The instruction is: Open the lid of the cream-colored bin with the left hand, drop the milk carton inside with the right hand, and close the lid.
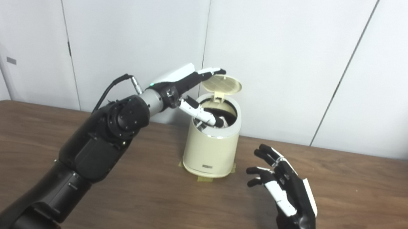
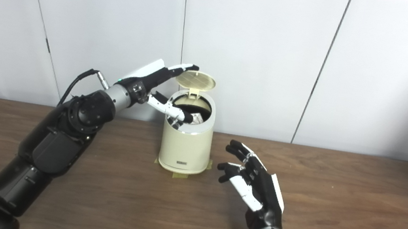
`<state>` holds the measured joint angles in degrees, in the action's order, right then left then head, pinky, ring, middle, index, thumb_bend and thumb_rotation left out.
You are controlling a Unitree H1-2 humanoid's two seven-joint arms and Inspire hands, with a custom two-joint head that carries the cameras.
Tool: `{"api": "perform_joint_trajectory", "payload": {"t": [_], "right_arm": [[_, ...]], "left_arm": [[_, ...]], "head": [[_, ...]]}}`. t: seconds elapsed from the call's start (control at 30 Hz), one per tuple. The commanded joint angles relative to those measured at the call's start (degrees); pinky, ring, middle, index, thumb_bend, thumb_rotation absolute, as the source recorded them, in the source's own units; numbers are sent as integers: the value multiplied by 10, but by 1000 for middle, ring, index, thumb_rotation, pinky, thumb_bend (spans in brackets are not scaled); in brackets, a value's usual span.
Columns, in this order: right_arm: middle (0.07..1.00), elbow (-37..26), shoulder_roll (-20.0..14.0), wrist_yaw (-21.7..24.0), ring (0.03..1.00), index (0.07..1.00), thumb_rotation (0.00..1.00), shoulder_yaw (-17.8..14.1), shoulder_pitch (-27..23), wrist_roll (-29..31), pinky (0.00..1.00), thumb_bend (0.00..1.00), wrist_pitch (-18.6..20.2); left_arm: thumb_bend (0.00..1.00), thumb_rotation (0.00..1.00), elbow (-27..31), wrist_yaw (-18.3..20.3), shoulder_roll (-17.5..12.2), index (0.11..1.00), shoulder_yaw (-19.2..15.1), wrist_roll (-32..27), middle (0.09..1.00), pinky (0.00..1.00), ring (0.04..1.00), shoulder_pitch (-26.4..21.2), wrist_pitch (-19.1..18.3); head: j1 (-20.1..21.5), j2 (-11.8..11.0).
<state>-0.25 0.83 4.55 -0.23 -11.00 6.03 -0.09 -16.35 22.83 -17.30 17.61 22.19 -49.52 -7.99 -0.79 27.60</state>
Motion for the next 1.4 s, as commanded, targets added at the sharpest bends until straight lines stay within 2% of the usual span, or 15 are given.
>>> {"api": "perform_joint_trajectory", "payload": {"t": [0.0,0.23,0.43,0.6,0.77,0.93,1.13,1.37], "right_arm": [[799,-11,4,1,602,771,528,0,-23,7,433,662,-13],[801,-13,6,-5,600,781,549,1,-24,-1,433,682,-12],[795,-10,4,-6,590,786,568,1,-25,-5,430,680,-18],[800,-11,6,-6,584,785,567,-2,-26,-1,427,689,-17],[797,-18,7,-8,581,779,556,0,-25,-5,420,668,-10],[798,-20,6,-7,581,782,563,-1,-24,-3,423,663,-11],[783,-22,6,-6,574,764,551,-2,-23,1,423,675,-10],[778,-30,6,-5,580,750,544,3,-23,0,430,698,3]], "left_arm": [[974,347,24,5,-8,942,-7,-5,981,1000,1000,-43,10],[965,356,39,25,-19,928,2,11,965,1000,1000,-44,10],[989,397,69,56,-28,921,10,23,966,1000,1000,-41,-13],[998,412,98,82,-38,913,33,63,962,1000,1000,-52,-34],[950,398,126,128,-53,838,67,119,898,1000,1000,-67,-62],[925,354,138,156,-55,782,73,135,873,1000,1000,-73,-84],[939,391,142,184,-58,750,91,160,850,1000,1000,-77,-85],[953,403,150,193,-62,755,103,189,853,1000,997,-73,-79]], "head": [[0,1],[4,3],[5,5],[6,7],[4,14],[7,16],[7,21],[9,26]]}}
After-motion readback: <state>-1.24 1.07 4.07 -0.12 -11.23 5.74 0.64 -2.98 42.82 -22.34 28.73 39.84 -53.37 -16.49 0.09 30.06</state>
